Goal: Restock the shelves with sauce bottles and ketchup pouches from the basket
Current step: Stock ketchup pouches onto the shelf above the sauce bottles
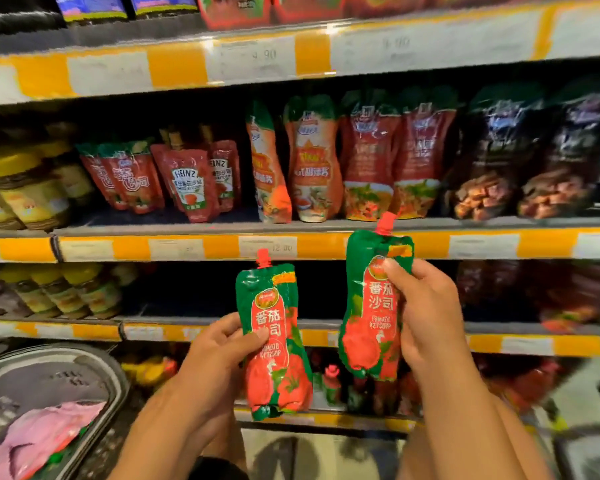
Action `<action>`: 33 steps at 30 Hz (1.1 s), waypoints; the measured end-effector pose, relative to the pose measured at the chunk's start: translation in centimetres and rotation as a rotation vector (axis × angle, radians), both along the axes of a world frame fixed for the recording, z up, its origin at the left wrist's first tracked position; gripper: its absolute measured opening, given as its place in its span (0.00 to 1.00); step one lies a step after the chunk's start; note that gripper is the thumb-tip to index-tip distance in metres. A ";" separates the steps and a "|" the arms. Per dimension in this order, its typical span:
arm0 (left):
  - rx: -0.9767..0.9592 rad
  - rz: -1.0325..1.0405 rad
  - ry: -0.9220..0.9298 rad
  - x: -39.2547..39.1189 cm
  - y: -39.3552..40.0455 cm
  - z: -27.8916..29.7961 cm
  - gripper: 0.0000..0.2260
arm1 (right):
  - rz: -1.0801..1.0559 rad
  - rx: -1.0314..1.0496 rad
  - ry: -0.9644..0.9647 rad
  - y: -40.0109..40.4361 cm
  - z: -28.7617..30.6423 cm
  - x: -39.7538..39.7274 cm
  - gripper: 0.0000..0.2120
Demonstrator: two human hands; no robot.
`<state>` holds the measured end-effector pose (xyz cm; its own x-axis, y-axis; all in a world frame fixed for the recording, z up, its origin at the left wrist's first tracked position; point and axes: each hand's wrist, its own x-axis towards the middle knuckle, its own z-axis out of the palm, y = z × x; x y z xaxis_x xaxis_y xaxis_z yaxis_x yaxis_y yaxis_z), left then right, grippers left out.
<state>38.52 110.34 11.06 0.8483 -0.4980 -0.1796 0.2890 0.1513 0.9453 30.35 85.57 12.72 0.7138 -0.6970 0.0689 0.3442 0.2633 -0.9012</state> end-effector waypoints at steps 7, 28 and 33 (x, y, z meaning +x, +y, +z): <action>0.219 -0.273 0.050 -1.6 -4.7 -2.8 0.12 | 0.111 -0.145 0.230 -5.9 -2.3 -4.7 0.05; 0.314 -0.345 -0.041 -0.8 -21.9 -5.2 0.08 | -0.324 -0.060 0.397 -17.5 -5.9 -7.1 0.19; 0.283 -0.322 -0.085 -0.4 -25.2 -5.5 0.12 | -0.419 -0.112 0.336 -19.8 -5.4 -7.0 0.20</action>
